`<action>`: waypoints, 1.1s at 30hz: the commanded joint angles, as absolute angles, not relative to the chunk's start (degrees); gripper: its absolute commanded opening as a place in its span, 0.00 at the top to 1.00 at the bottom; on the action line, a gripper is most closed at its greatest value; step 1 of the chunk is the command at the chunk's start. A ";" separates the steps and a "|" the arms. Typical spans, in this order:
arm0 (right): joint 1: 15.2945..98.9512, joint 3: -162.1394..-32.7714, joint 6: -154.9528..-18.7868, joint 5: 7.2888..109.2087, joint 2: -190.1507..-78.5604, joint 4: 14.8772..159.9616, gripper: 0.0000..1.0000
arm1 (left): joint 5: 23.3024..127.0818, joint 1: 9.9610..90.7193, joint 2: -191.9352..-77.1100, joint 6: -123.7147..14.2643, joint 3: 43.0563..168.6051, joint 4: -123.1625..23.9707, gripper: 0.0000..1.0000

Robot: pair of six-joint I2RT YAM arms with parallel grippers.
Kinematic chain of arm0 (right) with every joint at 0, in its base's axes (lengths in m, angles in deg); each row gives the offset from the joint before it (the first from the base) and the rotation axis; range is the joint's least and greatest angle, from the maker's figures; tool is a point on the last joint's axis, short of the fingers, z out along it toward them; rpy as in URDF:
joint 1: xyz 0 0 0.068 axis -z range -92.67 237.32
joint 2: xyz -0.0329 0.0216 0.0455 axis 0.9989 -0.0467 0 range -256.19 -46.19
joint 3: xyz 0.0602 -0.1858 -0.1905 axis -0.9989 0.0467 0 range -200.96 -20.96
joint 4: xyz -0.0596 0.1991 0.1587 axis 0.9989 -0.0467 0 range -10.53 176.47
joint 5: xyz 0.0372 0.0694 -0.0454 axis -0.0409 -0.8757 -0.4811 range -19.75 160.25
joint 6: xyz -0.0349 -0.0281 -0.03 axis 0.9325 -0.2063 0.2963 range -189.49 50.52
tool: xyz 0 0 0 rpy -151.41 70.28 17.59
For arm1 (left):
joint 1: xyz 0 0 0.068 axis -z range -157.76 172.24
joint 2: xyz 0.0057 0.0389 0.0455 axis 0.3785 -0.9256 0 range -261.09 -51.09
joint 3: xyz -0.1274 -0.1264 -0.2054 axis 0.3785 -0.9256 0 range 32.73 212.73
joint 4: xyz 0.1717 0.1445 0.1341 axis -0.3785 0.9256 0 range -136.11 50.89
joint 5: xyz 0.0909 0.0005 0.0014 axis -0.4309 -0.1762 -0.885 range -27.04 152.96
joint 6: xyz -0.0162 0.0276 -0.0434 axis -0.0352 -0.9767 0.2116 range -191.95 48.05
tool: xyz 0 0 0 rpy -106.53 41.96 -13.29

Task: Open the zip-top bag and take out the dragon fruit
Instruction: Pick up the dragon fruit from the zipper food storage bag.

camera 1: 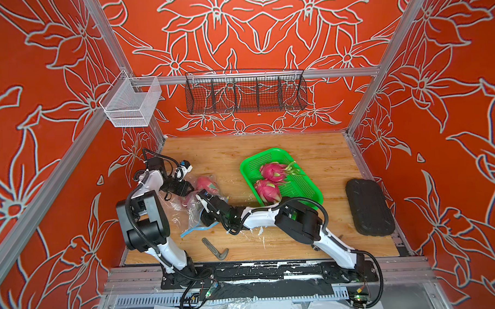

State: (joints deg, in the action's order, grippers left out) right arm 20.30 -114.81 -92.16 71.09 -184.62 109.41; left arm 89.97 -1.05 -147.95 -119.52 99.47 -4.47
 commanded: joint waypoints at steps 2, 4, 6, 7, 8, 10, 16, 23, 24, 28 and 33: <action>20.95 -113.37 -93.86 69.20 -185.68 110.86 0.85 | 85.28 -1.29 -148.21 -121.60 96.90 4.00 0.49; 21.15 -109.12 -93.69 69.37 -183.11 115.04 1.00 | 85.36 -1.81 -147.16 -122.19 98.19 5.35 0.47; 21.15 -104.97 -92.90 69.87 -180.22 117.83 1.00 | 86.90 -2.97 -145.91 -123.49 100.29 8.09 0.44; 21.14 -103.23 -92.59 69.98 -178.58 118.62 1.00 | 88.44 -4.02 -145.31 -124.39 101.98 10.20 0.42; 21.14 -101.95 -92.27 69.98 -177.37 118.93 1.00 | 89.62 -4.86 -144.81 -124.97 103.29 11.70 0.40; 21.14 -99.60 -91.74 70.41 -174.97 119.03 1.00 | 90.38 -6.21 -143.84 -125.90 105.86 14.14 0.38; 21.38 -95.79 -91.91 72.89 -171.80 117.96 1.00 | 88.62 -8.87 -138.91 -133.36 103.35 19.44 0.28; 21.96 -93.76 -93.98 73.38 -169.75 119.87 1.00 | 91.15 -9.99 -132.51 -141.52 93.88 20.30 0.24; 21.94 -93.50 -93.96 73.26 -169.20 119.75 1.00 | 91.84 -9.92 -132.22 -141.84 92.70 19.33 0.24; 21.96 -91.36 -93.32 73.22 -166.59 120.78 1.00 | 93.92 -9.38 -133.38 -142.39 90.20 14.58 0.23; 22.00 -89.07 -92.25 72.39 -163.29 122.04 1.00 | 92.58 -5.86 -137.30 -137.32 88.47 5.89 0.31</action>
State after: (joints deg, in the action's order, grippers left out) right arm 21.66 -89.91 -92.45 71.72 -166.63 118.41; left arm 91.54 -7.54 -135.14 -138.82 89.22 11.53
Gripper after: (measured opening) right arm 0.055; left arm 0.705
